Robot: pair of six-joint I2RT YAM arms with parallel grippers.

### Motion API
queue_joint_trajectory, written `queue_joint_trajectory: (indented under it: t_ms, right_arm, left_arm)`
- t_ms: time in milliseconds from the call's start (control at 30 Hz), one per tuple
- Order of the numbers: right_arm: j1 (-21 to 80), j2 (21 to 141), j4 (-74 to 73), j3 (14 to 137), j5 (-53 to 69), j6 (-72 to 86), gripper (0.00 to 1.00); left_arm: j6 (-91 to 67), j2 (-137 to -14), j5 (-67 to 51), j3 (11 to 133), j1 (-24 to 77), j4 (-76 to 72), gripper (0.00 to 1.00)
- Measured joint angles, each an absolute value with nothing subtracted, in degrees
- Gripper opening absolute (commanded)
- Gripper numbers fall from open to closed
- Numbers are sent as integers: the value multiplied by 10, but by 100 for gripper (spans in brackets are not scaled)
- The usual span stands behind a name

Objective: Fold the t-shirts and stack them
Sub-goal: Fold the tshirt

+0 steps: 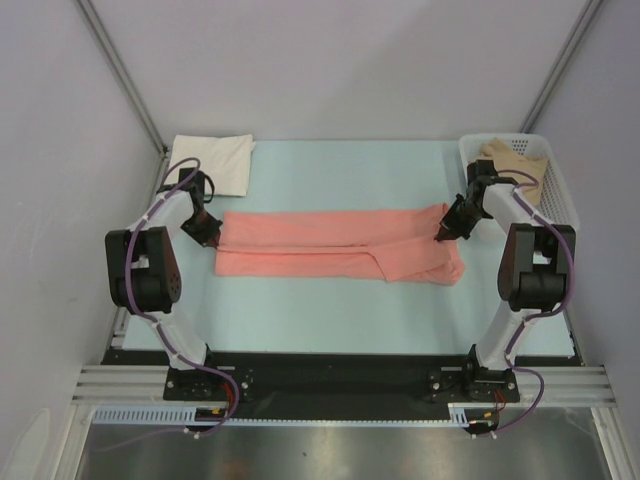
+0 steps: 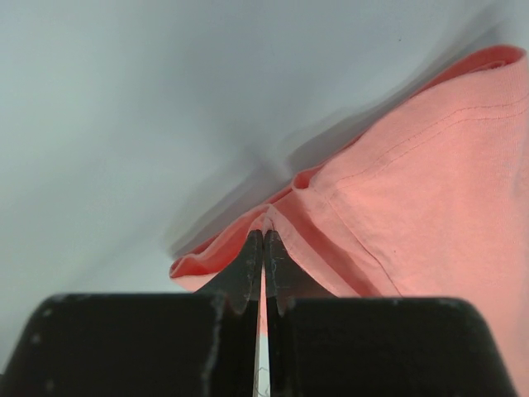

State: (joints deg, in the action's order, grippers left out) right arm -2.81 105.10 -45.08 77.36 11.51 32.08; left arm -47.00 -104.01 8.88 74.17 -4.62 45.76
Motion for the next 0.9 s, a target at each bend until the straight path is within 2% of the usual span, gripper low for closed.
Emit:
queue_joint_trajectory:
  t_ms: [667, 767, 800, 833, 867, 900]
  right_arm:
    - [-24, 1095, -453, 810, 119, 314, 0]
    - [-24, 1096, -453, 810, 119, 314, 2]
    - [-24, 1098, -452, 810, 119, 313, 5]
    - [-24, 1100, -453, 811, 119, 312, 8]
    - [-24, 1103, -453, 812, 119, 312, 16]
    - [-24, 1108, -454, 816, 119, 310, 18]
  left_arm:
    - [-470, -1059, 89, 755, -46, 460, 1]
    - [-469, -1061, 89, 756, -46, 460, 15]
    - [-467, -1062, 89, 757, -46, 460, 33]
    - [-463, -1063, 90, 757, -46, 460, 42]
    - [-461, -1064, 92, 759, -46, 460, 50]
    - [-458, -1064, 97, 760, -46, 459, 65]
